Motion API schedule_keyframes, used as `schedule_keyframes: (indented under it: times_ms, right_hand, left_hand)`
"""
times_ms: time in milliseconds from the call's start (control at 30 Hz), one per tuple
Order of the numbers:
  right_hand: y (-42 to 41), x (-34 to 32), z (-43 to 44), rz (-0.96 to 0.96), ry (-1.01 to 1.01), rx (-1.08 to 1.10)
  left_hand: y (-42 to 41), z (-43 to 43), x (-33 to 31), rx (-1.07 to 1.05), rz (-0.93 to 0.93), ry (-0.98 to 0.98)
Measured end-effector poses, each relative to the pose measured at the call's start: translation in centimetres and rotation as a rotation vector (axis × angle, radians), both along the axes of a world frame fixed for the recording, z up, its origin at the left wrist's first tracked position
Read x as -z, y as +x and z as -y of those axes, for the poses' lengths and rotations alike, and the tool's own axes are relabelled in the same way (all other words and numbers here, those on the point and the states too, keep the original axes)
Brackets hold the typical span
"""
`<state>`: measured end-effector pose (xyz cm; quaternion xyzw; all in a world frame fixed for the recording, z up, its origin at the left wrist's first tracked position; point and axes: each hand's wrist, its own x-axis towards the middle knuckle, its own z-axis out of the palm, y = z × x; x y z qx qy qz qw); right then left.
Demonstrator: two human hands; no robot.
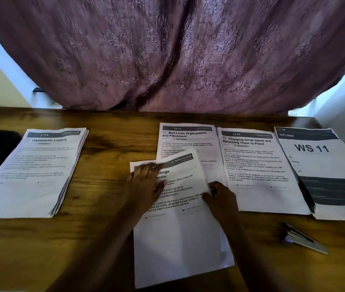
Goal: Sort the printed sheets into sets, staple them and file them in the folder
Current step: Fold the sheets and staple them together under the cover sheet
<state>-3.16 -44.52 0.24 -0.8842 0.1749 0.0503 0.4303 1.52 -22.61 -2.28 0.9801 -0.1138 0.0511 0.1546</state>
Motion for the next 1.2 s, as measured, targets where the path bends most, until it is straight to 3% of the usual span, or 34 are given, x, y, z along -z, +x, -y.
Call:
schedule_keyframes:
  times_ms: [100,167,233,333,433,533,633,700,767,833,900,967,1033,1067,1133,1200]
  right_hand:
    - [0.0,-0.4,-0.5,0.051,-0.405,-0.104]
    - [1.1,-0.3,-0.6,0.231,-0.616,-0.167]
    - [3.1,-0.5,-0.5,0.330,-0.604,-0.293]
    - [6.1,-0.2,-0.6,0.195,-0.587,-0.521]
    - [6.9,1.0,-1.1,0.120,-0.607,-0.580]
    - [6.4,1.1,-1.7,0.233,-0.521,-0.484]
    - [5.1,-0.2,-2.4,0.296,-0.321,-0.171]
    - [4.6,-0.3,-2.7,0.296,-0.172,-0.091]
    - [4.2,0.0,-2.9,0.470,-0.185,-0.271]
    - [4.1,1.7,-2.6,0.670,-0.490,-0.592]
    - [3.9,3.7,-1.6,0.735,-0.691,-0.846]
    - [3.2,4.1,-1.2,0.699,-0.526,-0.896]
    - [3.1,3.0,-1.4,0.656,-0.271,-0.748]
    - [3.7,2.5,-1.4,0.650,-0.236,-0.633]
    - [5.5,2.2,-0.6,0.538,-0.358,-0.503]
    - [6.9,2.5,0.0,0.311,-0.519,-0.569]
  left_hand:
    - [-0.1,0.0,1.5,0.011,0.014,0.023]
    - [0.1,0.1,2.0,0.003,0.047,0.019]
    - [0.2,0.1,2.2,0.010,0.039,0.026]
    - [0.6,-0.2,3.0,0.064,-0.010,0.048]
    - [0.8,-0.3,3.6,0.085,-0.040,0.049]
    - [0.8,-0.4,3.6,0.074,-0.048,0.043]
    - [0.9,-0.3,3.4,0.062,-0.071,-0.013]
    - [0.8,-0.2,2.9,0.057,-0.092,-0.116]
    - [0.5,-0.2,2.1,0.032,-0.113,-0.341]
    - [0.3,-0.4,1.8,0.045,-0.093,-0.544]
    - [0.4,-0.6,1.8,0.092,-0.070,-0.581]
    - [0.8,-0.7,2.2,0.107,-0.089,-0.420]
    - [1.1,-0.5,2.5,0.115,-0.099,-0.121]
    - [1.1,-0.4,2.7,0.114,-0.099,-0.034]
    - [1.1,-0.4,2.9,0.107,-0.098,0.018]
    - [1.1,-0.5,2.9,0.105,-0.111,0.025]
